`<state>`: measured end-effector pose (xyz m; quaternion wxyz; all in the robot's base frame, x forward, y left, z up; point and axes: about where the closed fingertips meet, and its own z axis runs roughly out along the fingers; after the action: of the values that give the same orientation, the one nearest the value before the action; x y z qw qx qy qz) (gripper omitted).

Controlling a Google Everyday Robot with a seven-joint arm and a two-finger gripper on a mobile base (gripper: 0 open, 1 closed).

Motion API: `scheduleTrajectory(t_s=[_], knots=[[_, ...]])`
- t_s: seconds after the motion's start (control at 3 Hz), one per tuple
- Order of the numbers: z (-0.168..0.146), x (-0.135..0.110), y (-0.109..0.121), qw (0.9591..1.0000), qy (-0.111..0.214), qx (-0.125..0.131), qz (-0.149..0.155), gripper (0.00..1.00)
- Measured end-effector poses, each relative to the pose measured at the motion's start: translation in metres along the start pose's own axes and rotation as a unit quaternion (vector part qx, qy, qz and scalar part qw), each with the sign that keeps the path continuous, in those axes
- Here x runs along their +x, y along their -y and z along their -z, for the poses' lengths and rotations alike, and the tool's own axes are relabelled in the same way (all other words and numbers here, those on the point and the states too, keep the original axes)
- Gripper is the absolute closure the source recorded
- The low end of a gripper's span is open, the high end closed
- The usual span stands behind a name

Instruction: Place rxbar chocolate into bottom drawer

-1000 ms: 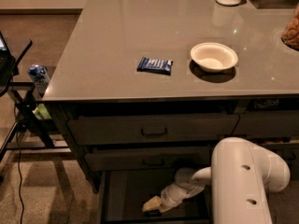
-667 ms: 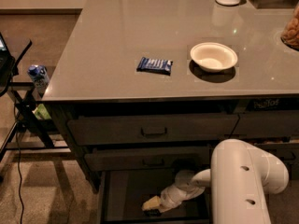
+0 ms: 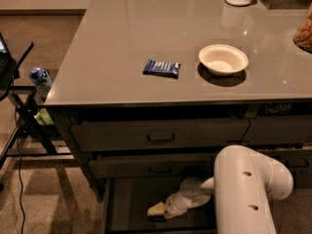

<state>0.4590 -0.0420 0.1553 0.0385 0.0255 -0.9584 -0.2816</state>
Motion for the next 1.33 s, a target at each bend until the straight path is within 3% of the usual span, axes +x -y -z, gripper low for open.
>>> scheduleTrajectory(t_s=[0.67, 1.33], knots=[[-0.032, -0.016, 0.013, 0.9997, 0.005, 0.004, -0.022, 1.00], [-0.033, -0.017, 0.013, 0.9997, 0.006, 0.004, -0.022, 0.59]])
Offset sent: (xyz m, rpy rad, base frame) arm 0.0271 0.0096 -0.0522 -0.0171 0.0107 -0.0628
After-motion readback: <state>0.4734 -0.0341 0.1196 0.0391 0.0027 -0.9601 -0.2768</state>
